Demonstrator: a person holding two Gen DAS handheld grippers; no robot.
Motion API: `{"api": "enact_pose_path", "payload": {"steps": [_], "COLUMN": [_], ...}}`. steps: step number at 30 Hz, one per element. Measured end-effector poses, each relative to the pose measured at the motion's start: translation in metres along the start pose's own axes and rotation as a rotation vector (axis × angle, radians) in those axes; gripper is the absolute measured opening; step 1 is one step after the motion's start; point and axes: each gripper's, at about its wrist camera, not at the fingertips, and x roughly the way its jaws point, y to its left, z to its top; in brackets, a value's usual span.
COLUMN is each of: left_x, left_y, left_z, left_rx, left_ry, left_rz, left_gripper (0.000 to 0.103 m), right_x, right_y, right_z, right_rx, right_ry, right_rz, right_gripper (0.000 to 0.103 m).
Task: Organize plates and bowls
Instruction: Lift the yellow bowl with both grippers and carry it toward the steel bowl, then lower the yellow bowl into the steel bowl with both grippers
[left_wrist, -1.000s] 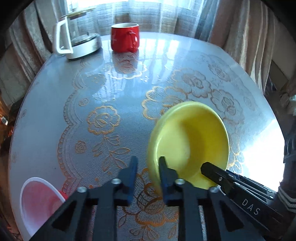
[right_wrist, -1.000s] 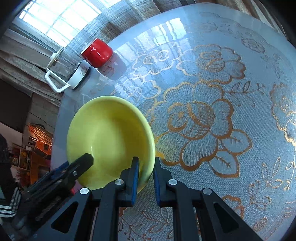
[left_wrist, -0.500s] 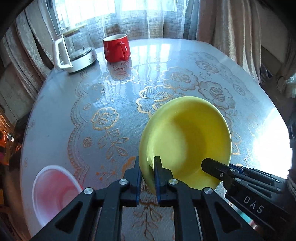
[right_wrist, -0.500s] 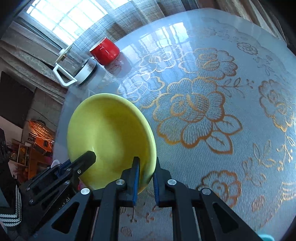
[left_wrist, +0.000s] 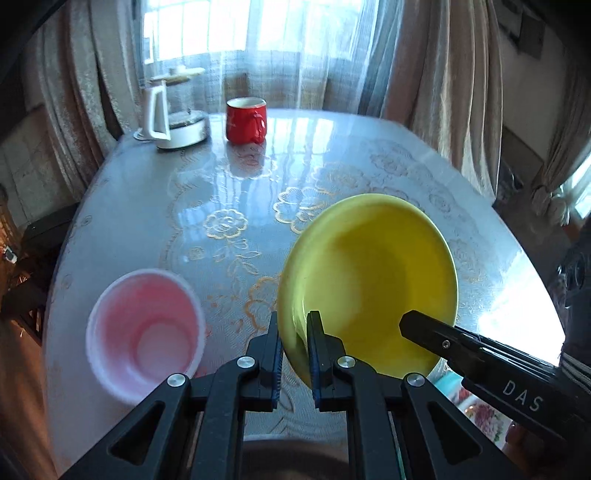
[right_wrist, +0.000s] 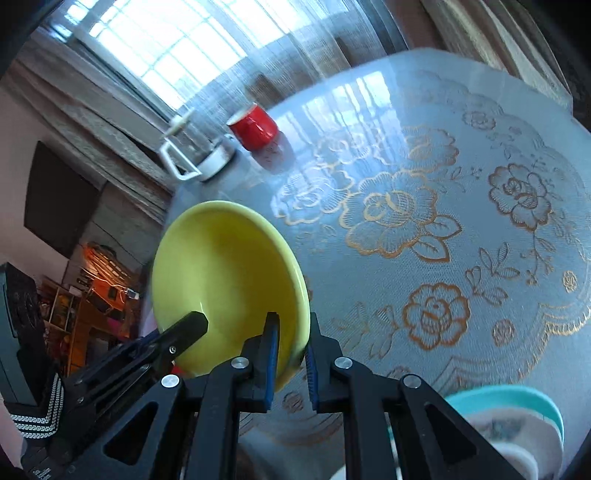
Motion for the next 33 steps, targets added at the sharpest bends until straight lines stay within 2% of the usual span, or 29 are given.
{"api": "enact_pose_path", "payload": {"steps": [15,20,33], "left_x": [-0.058,-0.073,-0.103], "left_y": [0.026,0.032,0.039], "left_z": [-0.058,-0.076,-0.111], "left_rx": [-0.053,-0.067,-0.056], "left_ry": [-0.109,-0.118,-0.153], "left_rz": [-0.009,-0.032,-0.035], "left_gripper": [0.012,0.012,0.012], "right_x": [-0.032,-0.036,-0.036], "right_y": [0.037,0.039,0.047], "right_z": [-0.062,-0.078,-0.109], "right_rx": [-0.026,-0.012,0.004], "right_ry": [-0.041,-0.039,-0.033], "right_rz": [0.085,0.119,0.187], "right_gripper": [0.013,0.013,0.014]}}
